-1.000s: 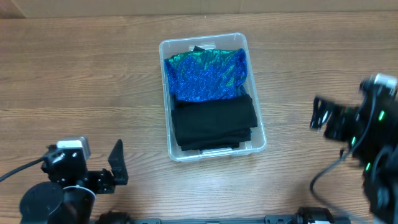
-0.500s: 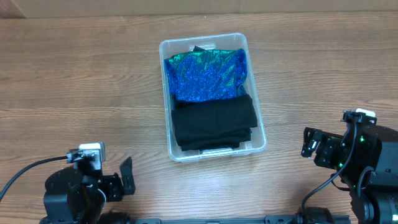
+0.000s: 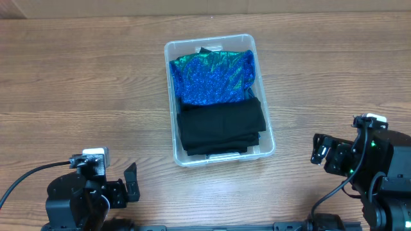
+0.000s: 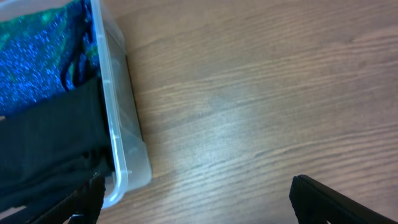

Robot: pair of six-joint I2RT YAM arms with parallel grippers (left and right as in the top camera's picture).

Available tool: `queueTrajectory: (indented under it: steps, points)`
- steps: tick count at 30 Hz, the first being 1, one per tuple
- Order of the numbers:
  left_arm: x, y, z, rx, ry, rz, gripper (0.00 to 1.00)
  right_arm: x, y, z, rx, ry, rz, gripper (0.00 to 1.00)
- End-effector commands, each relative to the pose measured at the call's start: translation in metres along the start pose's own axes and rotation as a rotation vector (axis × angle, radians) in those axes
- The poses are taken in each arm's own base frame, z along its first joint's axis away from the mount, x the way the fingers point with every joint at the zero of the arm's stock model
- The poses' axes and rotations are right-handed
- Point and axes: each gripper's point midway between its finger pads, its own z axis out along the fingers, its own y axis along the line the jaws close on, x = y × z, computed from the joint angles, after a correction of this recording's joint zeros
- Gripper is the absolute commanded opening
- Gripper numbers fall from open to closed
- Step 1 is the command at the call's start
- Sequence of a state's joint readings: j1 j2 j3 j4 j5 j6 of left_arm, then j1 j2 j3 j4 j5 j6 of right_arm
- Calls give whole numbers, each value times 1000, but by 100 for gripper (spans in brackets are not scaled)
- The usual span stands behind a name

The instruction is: Pack container

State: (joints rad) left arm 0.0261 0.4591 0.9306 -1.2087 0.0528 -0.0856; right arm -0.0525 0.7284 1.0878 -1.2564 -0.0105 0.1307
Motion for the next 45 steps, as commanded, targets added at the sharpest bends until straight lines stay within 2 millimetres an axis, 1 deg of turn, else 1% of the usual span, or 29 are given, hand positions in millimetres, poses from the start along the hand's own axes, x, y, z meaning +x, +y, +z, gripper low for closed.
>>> queueTrajectory:
  steps: [1,4,6,10,15,18,25,27,30,32,34,37,39,44,45]
  points:
    - [3,-2,2,10,8,11,100,-3,-2,1,8,-22,1,100]
    - [3,-2,2,10,8,11,100,-14,1,-2,-10,-111,-7,100]
    - [3,-2,2,11,9,11,100,-17,2,-6,-27,-177,-9,100]
    - [3,-2,2,10,8,11,100,-14,4,-8,-58,-276,-20,100]
    - [3,-2,2,10,8,11,100,-13,8,-8,-109,-439,-42,100]
    - [3,-2,2,11,9,11,100,-12,18,-1,-173,-541,-80,100]
    - [3,-2,2,10,8,11,100,-10,36,25,-303,-728,-124,100]
    - [3,-2,2,11,9,11,100,-11,38,32,-317,-769,-130,100]
    - [3,-2,2,10,8,11,100,-17,33,39,-297,-859,-114,100]
    - [3,-2,2,10,8,11,100,-21,24,40,-261,-930,-88,100]
    - [3,-2,2,10,8,11,100,-20,17,41,-232,-978,-68,100]
    - [3,-2,2,10,8,11,100,-16,11,50,-209,-990,-53,100]
    - [3,-2,2,10,8,11,100,-10,10,60,-203,-969,-54,100]
    - [3,-2,2,10,8,11,100,14,4,92,-170,-807,-58,100]
    - [3,-2,2,10,8,11,100,16,7,93,-189,-798,-68,100]
